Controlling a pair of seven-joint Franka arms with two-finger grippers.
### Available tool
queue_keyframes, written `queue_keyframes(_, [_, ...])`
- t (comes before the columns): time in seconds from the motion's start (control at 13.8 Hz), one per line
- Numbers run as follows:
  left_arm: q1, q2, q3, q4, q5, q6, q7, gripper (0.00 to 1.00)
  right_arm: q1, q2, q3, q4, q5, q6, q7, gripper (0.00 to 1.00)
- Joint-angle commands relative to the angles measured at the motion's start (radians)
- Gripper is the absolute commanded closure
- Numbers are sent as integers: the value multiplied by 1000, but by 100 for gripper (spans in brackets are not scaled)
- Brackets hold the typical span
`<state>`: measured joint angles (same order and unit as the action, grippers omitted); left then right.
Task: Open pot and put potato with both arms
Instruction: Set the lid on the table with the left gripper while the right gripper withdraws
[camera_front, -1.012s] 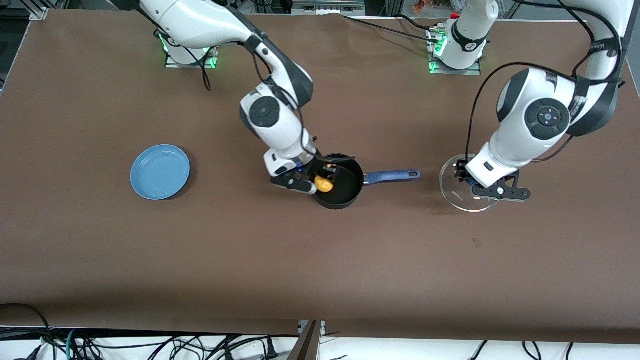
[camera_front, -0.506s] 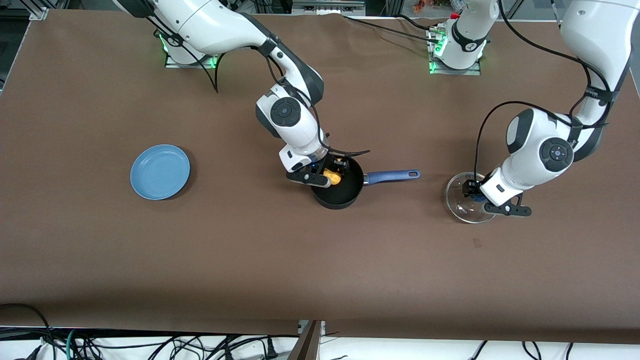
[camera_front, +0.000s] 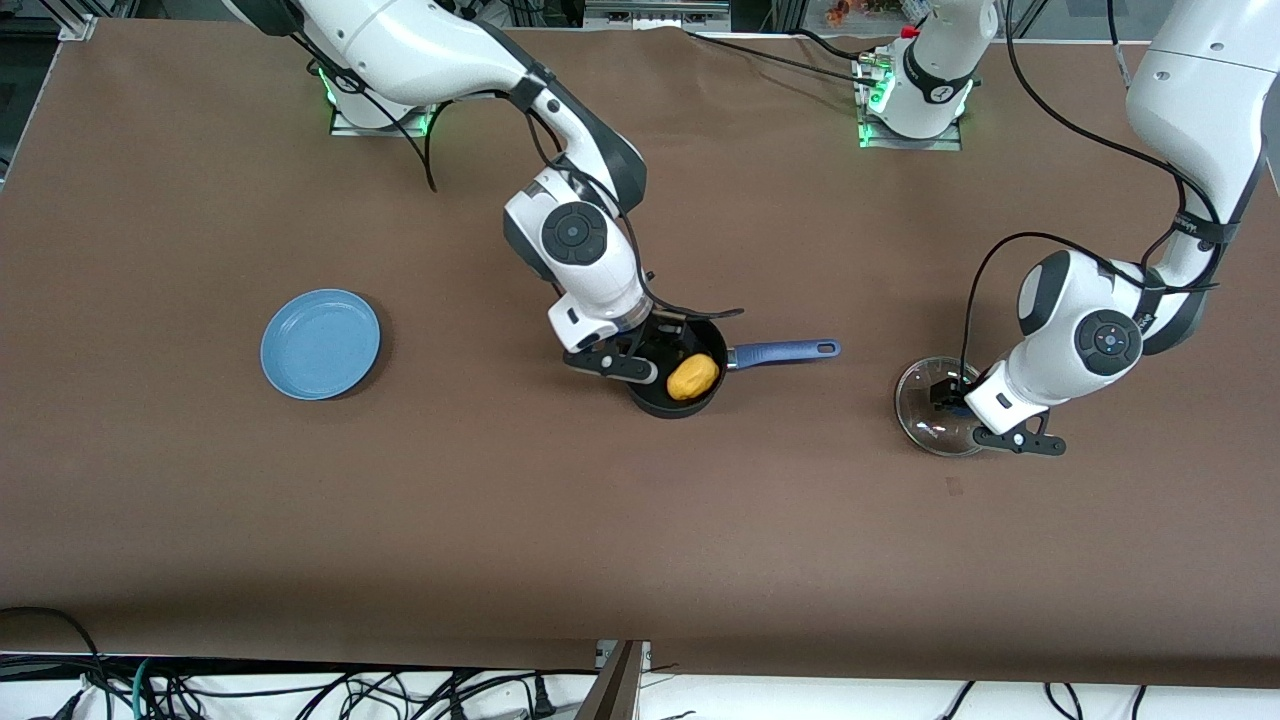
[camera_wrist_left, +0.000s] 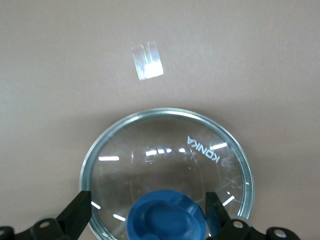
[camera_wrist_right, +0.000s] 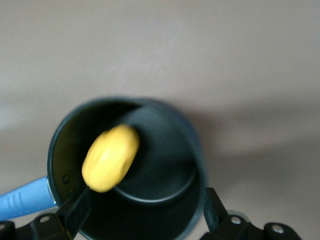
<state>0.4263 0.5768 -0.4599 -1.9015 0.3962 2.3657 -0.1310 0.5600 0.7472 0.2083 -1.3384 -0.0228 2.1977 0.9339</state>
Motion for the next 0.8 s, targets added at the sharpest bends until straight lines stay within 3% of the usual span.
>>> queue_keyframes(0.0, [2,-81,-11,22,27,-23,14,0,-63,-5,-9,128,-16,-206,-210,0])
queue_keyframes(0.14, [2,-147,-29,35,23,-31,13,0,-126,-46,-18,133,-23,-288,-402,0])
queue_keyframes(0.36, [-1,-267,-80,42,6,-175,37,0,-231,-118,-29,133,-66,-436,-607,0])
queue_keyframes(0.51, [-8,-288,-120,143,-29,-306,72,0,-294,-173,-30,131,-83,-501,-745,0])
queue_keyframes(0.72, [-89,-379,-83,202,-49,-475,117,0,-396,-287,-46,55,-91,-578,-842,0])
